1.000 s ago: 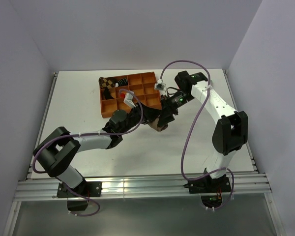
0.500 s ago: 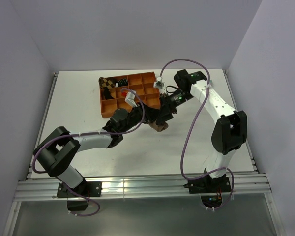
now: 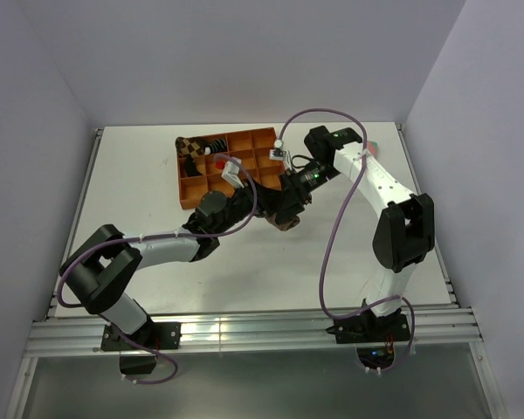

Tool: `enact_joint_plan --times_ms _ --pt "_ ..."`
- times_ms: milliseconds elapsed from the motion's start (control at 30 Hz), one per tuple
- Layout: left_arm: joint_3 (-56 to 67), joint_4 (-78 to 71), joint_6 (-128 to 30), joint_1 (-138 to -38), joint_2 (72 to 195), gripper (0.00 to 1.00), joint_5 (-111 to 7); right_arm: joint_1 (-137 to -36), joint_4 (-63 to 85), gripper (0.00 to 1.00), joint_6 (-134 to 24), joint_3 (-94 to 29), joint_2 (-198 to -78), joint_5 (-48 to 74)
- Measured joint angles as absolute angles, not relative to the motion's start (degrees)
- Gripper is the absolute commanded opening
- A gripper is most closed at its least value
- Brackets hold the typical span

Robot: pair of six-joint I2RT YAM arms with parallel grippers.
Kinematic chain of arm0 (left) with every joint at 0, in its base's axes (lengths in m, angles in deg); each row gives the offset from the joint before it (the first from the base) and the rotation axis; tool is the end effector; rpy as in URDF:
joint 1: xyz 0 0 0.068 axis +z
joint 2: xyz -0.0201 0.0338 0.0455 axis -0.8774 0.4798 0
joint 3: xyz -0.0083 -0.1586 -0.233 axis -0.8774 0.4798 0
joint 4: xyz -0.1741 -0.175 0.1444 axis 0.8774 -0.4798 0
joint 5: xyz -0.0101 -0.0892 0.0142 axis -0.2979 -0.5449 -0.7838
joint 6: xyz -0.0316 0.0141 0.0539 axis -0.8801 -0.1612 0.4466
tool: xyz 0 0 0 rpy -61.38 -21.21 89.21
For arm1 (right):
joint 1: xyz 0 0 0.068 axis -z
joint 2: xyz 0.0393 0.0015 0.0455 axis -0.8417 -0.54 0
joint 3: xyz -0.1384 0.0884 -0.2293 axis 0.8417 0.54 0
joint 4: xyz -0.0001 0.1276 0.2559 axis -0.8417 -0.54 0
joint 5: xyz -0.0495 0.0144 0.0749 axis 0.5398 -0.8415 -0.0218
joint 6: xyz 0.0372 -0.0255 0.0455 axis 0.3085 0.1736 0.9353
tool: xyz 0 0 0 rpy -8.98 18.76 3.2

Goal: Roll the socks
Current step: Pick up the sock at the center of the board.

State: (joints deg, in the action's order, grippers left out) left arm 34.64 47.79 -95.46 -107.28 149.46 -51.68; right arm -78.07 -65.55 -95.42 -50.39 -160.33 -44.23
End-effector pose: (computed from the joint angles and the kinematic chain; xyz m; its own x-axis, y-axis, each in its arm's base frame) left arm 0.2550 -0.2732 0.2373 -0.6496 -0.5392 -0.5360 0.4792 0.2570 -0.8392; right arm 0.3261 0.1717 0.2985 -0.6673 -0.5040 -0.5483 -0.6823 0.1187 0.7213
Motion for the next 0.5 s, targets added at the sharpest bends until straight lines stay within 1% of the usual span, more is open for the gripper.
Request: enact_joint_plan --times_ms 67,100,167,200,267,300,367,400,433,467,500 --pt "34.5 48.3 -95.5 -107.3 149.5 0.00 -51.7 -78.1 -65.5 0.59 -95.0 -50.4 -160.3 -44.2" --pt "34.3 48.4 -95.5 -107.3 149.5 0.00 -51.7 -78.1 -65.6 0.47 -94.7 -50.4 -160.3 -44.2" --pt "34.3 49.4 -95.5 -107.3 149.5 0.00 -51.2 -78.1 -65.6 0.35 -94.4 -50.4 -160.3 -44.2" --pt "34.3 49.8 -95.5 -107.3 149.5 0.00 -51.3 -78.1 -65.6 0.26 -94.4 -50.4 -160.3 -44.1" --pt "34.4 50.9 -95.5 -107.2 149.5 0.00 -51.6 -77.8 -66.0 0.17 -94.9 -50.4 -160.3 -44.6" --pt "34.4 51.0 -95.4 -107.2 149.4 0.00 -51.2 -77.7 -66.0 0.10 -94.7 -50.4 -160.3 -44.6" --pt "34.9 51.5 -95.4 -107.3 149.3 0.00 -50.4 -77.8 -65.9 0.07 -94.5 -50.4 -160.3 -44.6" --pt "35.3 52.0 -95.4 -107.4 149.2 0.00 -50.1 -77.9 -65.9 0.02 -94.4 -50.4 -160.3 -44.4" --pt "35.6 52.1 -95.4 -107.4 149.1 0.02 -49.9 -78.1 -65.9 0.00 -94.3 -50.4 -160.3 -44.3" --pt "35.8 52.1 -95.4 -107.5 148.8 0.11 -49.6 -78.2 -65.9 0.00 -94.2 -50.4 -160.3 -44.2" --pt "35.9 52.0 -95.4 -107.5 148.7 0.18 -49.3 -78.2 -65.9 0.00 -94.1 -50.4 -160.3 -44.3"
